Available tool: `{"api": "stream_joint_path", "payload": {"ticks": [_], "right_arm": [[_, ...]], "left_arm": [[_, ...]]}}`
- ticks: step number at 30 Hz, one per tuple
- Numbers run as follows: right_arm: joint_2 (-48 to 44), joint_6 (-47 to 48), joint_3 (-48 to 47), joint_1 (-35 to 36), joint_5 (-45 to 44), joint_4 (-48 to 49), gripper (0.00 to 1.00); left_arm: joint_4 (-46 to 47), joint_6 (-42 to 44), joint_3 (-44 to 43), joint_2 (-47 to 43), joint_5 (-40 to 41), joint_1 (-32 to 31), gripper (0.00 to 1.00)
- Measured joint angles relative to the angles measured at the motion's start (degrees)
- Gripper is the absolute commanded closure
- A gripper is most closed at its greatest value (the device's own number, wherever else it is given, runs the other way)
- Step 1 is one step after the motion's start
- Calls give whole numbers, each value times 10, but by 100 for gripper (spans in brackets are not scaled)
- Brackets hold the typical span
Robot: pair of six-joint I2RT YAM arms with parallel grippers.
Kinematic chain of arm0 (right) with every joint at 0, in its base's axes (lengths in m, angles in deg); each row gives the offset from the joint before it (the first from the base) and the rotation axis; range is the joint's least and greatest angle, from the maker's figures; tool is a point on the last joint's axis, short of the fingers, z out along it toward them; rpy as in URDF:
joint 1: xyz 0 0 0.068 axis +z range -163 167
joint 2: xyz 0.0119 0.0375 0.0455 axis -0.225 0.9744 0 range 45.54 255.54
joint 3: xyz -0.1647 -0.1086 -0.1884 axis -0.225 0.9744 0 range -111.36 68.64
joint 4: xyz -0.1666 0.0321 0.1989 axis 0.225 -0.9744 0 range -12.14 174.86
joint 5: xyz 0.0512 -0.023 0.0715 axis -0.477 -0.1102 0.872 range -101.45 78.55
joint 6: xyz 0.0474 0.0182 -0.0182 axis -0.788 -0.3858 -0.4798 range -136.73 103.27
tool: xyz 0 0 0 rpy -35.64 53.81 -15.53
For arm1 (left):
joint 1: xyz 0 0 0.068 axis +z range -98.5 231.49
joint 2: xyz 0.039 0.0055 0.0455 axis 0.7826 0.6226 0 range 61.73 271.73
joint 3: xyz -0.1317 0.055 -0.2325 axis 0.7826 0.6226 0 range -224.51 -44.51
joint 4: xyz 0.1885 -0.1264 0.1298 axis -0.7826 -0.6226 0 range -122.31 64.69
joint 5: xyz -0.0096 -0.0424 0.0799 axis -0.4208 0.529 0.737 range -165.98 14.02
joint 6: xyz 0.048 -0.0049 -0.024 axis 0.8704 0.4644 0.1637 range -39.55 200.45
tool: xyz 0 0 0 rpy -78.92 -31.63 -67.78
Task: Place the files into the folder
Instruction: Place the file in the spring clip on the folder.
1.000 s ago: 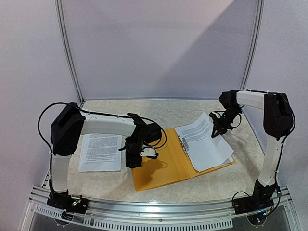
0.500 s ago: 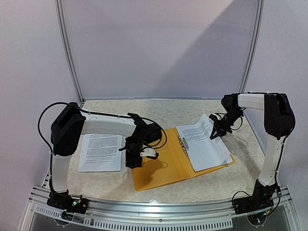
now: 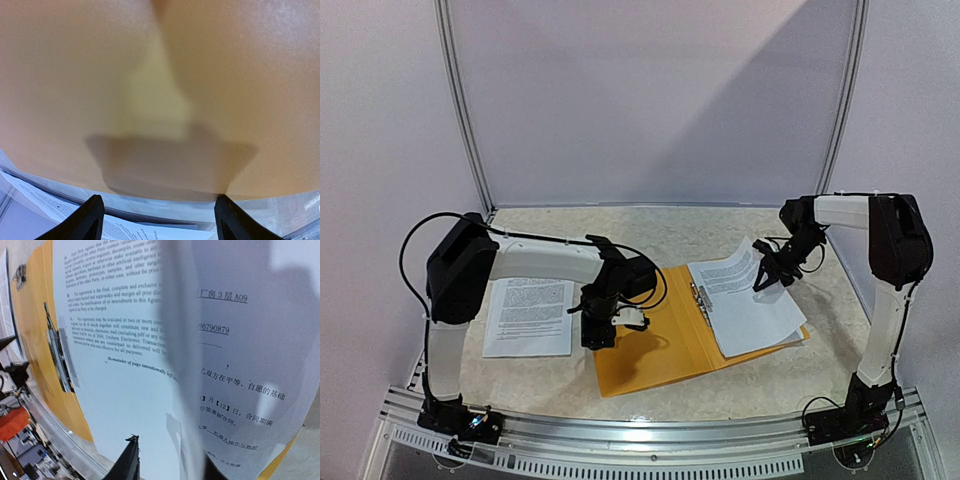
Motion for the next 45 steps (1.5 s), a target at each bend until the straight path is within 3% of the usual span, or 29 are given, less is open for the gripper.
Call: {"api": "stream_joint_path", "payload": {"ticks": [9,10,21,23,30,45], "right_arm": [[0,-1,-23,0,-68,-29,4],[0,0,-30,0,-82,-34,2],[20,-22,-125,0,-229,-66,1],[31,-26,-129,0,-238,-61,5],[73,-41,-130,0,-235,-25,23],[83,-69,-109,-2,-186,23,26]], "left_arm": [[-3,0,-1,1,0,-1,21],[-3,0,-1,1,-1,-1,22],[-10,0,-1,2,-4,-2,21],[-12,0,-2,3,-4,-3,21],[-14,0,-3,3,-4,-3,22],[-16,2,-3,4,-3,-5,21]]}}
